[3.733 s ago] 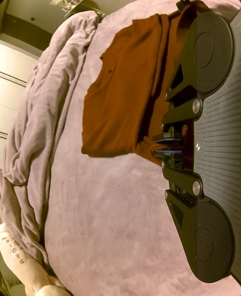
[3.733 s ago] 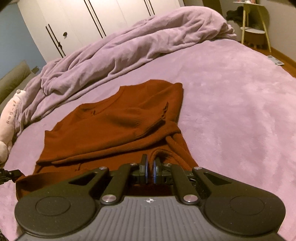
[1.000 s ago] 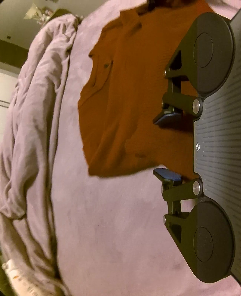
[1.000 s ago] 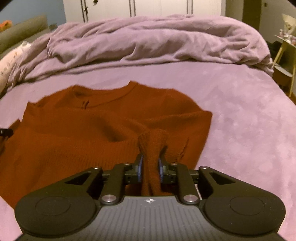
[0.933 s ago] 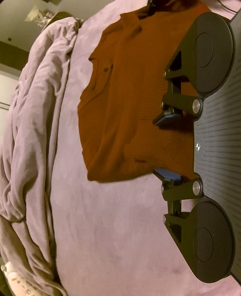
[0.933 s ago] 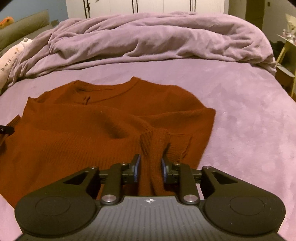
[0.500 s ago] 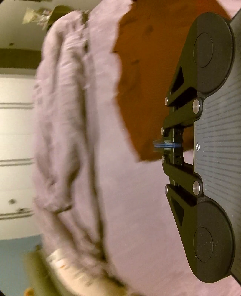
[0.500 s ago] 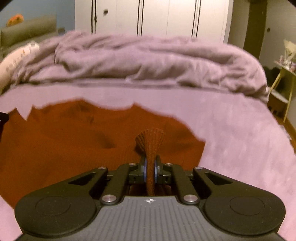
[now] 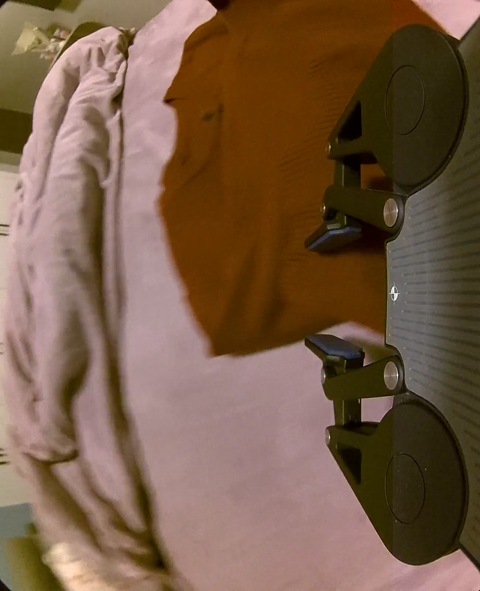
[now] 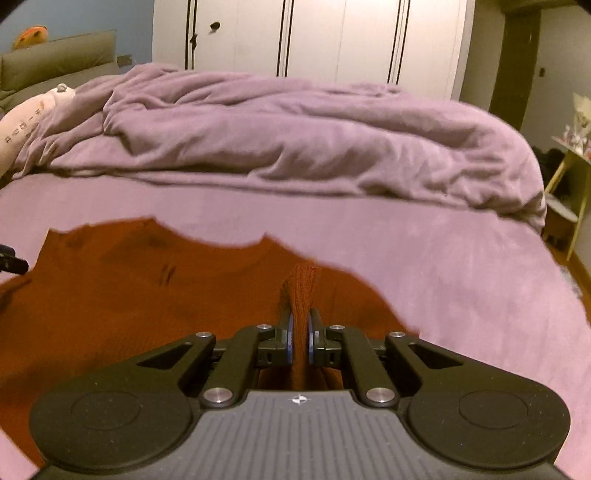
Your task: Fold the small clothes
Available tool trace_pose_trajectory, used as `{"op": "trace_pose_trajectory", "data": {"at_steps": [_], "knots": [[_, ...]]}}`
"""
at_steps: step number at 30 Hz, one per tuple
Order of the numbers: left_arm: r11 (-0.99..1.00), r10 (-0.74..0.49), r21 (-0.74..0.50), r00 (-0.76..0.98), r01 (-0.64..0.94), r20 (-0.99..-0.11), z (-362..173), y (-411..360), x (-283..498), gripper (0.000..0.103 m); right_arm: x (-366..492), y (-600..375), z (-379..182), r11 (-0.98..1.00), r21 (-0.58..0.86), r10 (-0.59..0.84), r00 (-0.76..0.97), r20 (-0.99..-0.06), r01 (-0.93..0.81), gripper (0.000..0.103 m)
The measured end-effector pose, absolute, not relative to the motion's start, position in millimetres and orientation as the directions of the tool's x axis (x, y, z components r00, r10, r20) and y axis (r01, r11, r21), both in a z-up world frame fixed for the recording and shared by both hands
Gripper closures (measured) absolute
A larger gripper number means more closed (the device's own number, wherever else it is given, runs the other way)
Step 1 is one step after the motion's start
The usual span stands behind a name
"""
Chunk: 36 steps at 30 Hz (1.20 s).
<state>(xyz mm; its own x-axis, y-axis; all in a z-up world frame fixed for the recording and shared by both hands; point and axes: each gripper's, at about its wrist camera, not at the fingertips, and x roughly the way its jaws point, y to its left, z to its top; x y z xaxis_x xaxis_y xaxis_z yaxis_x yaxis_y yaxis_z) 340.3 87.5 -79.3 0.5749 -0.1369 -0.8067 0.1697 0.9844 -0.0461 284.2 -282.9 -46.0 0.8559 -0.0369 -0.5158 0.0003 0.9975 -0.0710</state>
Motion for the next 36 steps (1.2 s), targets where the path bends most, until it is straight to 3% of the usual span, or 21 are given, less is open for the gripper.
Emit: {"op": "trace_pose_trajectory", "data": {"at_steps": [3,5,6,12,17,25,29,34,36], "knots": [[0.983,-0.159,-0.073,0.585,0.169,-0.795,-82.1,87.5,334.1,0.061,270.1,-288.0,-56.6,1.0,-0.029,-0.018,0.853,-0.521,0.003,0.096],[0.987,-0.13,-0.041,0.607,0.158,-0.784,-81.9,84.0,332.8,0.09,263.7,-288.3,-61.0,1.0,-0.026,-0.014,0.856,-0.517,0.001,0.096],[0.988,-0.126,-0.042,0.613,0.15,-0.78,-82.0,84.0,332.3,0.095,261.0,-288.3,-62.6,1.0,-0.02,-0.011,0.858,-0.514,0.0,0.096],[0.988,-0.121,-0.017,0.688,0.156,-0.715,-64.3,74.3,314.8,0.097,252.4,-283.1,-63.9,1.0,-0.019,0.003,0.872,-0.489,-0.015,0.096],[0.992,-0.103,-0.006,0.778,0.127,-0.619,-17.9,77.7,313.4,0.097,248.6,-281.2,-48.5,0.998,-0.055,-0.026,0.903,-0.429,0.002,0.097],[0.995,-0.017,0.072,0.855,0.064,-0.518,23.7,59.3,367.2,0.097,292.7,-297.1,-1.8,0.992,-0.059,-0.127,0.94,-0.317,0.114,0.097],[0.996,0.038,0.091,0.84,0.014,-0.541,4.6,48.9,405.2,0.097,337.0,-300.0,-5.7,0.984,-0.086,-0.177,0.925,-0.337,0.157,0.097],[0.975,0.15,0.22,0.806,-0.025,-0.573,-43.0,33.1,427.4,0.095,376.1,-304.5,-35.7,0.961,-0.125,-0.276,0.884,-0.377,0.247,0.099],[0.969,0.176,0.246,0.773,-0.027,-0.609,-57.7,35.6,424.0,0.086,377.7,-311.1,-43.6,0.956,-0.106,-0.293,0.858,-0.422,0.275,0.099]]}}
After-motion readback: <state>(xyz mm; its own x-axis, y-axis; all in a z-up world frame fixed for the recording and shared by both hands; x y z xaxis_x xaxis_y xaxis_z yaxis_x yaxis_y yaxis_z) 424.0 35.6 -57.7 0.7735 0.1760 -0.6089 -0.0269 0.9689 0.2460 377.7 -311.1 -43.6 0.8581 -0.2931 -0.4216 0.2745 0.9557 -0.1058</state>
